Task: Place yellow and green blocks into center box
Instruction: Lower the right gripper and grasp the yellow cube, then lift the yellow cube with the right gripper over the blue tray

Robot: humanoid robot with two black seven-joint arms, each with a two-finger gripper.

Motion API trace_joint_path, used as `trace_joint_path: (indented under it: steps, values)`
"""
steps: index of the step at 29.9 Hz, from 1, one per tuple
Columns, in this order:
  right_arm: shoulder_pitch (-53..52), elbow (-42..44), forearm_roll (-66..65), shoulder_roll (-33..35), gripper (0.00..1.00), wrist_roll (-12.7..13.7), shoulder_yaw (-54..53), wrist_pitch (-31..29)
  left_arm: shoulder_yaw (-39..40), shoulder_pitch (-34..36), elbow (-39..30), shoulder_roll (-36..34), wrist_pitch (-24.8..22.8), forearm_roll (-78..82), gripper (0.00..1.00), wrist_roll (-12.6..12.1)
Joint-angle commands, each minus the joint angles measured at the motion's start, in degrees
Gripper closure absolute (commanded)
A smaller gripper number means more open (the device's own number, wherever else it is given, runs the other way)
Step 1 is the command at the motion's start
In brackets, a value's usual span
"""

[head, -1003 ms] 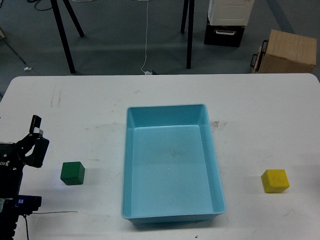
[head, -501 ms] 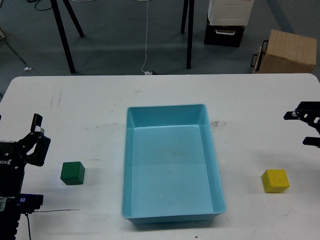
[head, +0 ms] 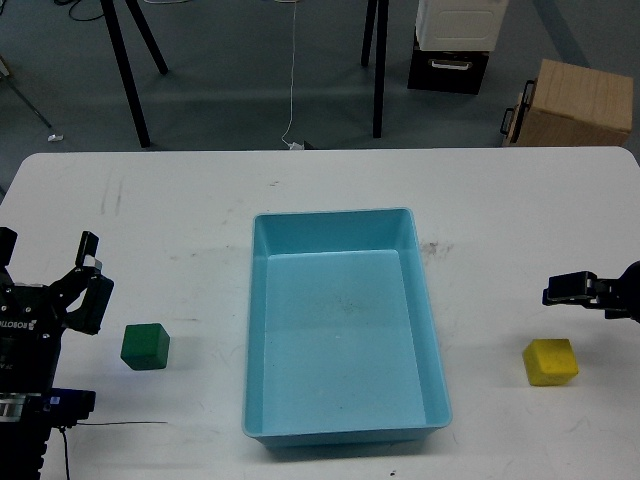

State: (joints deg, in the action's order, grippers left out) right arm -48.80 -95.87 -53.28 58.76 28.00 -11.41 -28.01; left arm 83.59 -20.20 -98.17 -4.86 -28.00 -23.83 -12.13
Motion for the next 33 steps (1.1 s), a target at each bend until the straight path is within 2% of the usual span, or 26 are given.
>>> trace_joint_path:
  steps: [1, 7, 9, 13, 17, 18, 19, 20, 27, 31, 33]
  values:
    - [-0.07, -0.02, -1.21, -1.62, 0.01, 0.00, 1.83, 0.01, -1.41, 0.51, 0.26, 0.29, 0.00, 0.89, 0.00, 0.09]
    - [0.02, 0.06, -2.35, -3.21, 0.01, 0.00, 3.85, 0.01, -1.50, 1.04, 1.40, 2.31, 0.00, 3.53, 0.00, 0.00]
    - [0.19, 0.07, -2.35, -3.38, 0.04, 0.00, 3.85, 0.01, -1.50, 1.04, 1.49, 2.40, 0.00, 3.62, 0.00, 0.00]
    - [0.37, 0.06, -2.53, -3.39, 0.31, 0.00, 4.11, 0.01, -1.50, 1.04, 1.40, 2.40, 0.00, 3.62, 0.00, 0.00]
    - [0.72, 0.06, -2.96, -3.39, 0.81, 0.00, 4.12, 0.01, -1.50, 0.95, 1.49, 2.40, 0.00, 3.62, 0.00, 0.00]
    - [0.72, 0.07, -2.97, -3.21, 0.83, 0.00, 4.03, 0.01, -1.50, 0.95, 1.49, 2.49, 0.00, 3.62, 0.00, 0.00]
    - [0.64, -0.11, -2.79, -3.04, 0.95, 0.00, 4.03, 0.01, -1.50, 0.95, 1.49, 2.49, 0.00, 3.62, 0.00, 0.00]
    - [0.55, -0.28, -2.79, -2.95, 1.00, 0.00, 3.94, 0.01, -1.50, 0.86, 1.49, 2.49, 0.00, 3.62, 0.00, 0.00]
    - [-1.46, -1.77, -2.09, -2.42, 1.00, 0.00, 2.10, 0.01, -1.50, 0.77, 1.49, 3.10, 0.00, 3.62, 0.00, 0.00]
    - [-11.55, -2.75, 3.78, -3.73, 1.00, 0.00, 0.25, 0.01, -1.50, 0.60, 1.49, 3.19, 0.00, 3.62, 0.00, 0.00]
    - [-18.58, -2.22, 8.62, -7.32, 1.00, 0.00, 0.86, 0.01, -1.50, 0.42, 1.49, 3.19, 0.00, 3.62, 0.00, 0.09]
